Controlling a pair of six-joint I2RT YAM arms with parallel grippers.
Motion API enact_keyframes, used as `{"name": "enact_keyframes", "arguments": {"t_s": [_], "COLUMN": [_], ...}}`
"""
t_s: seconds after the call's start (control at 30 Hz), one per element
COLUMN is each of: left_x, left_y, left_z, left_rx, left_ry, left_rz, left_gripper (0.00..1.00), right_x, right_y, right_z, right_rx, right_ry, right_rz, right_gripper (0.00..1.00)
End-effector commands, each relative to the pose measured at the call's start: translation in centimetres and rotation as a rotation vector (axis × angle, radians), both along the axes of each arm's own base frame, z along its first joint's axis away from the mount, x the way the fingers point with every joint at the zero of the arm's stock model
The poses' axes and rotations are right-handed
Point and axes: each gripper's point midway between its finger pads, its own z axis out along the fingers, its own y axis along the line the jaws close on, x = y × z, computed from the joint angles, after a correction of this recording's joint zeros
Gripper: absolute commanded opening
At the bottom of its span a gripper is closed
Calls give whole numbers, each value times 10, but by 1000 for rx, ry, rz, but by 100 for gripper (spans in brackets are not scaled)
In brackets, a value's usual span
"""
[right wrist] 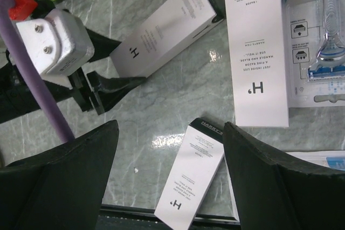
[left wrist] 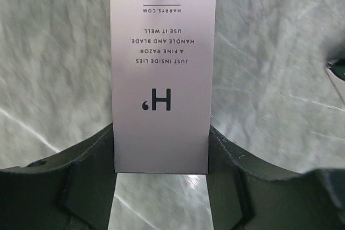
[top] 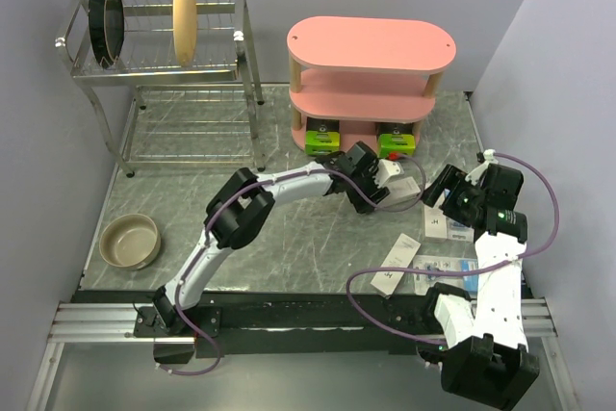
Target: Place and organize the shaving razors onto the shelf
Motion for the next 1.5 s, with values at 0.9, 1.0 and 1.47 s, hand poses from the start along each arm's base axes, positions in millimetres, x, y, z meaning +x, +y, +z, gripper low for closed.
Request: {"name": "enact_keyframes", "arguments": {"t_s": [0.9, 1.0, 1.47], "left_x": [51, 63, 26], "left_y": [158, 161, 160], "left_z": [204, 209, 228], "left_rx": [-151, -165, -216], "left_ry": [-268, -281, -207], "left_rz": [701, 734, 553], "left_gripper": [38, 39, 32], "right_x": [38, 38, 32], "right_y": [-17, -19, -19], "right_z": [29, 30, 19], "right_rx": [-7, -9, -10], "right_ry": [-76, -71, -43], "right_rz": [-36, -38, -35], "right_gripper": [84, 84, 84]}}
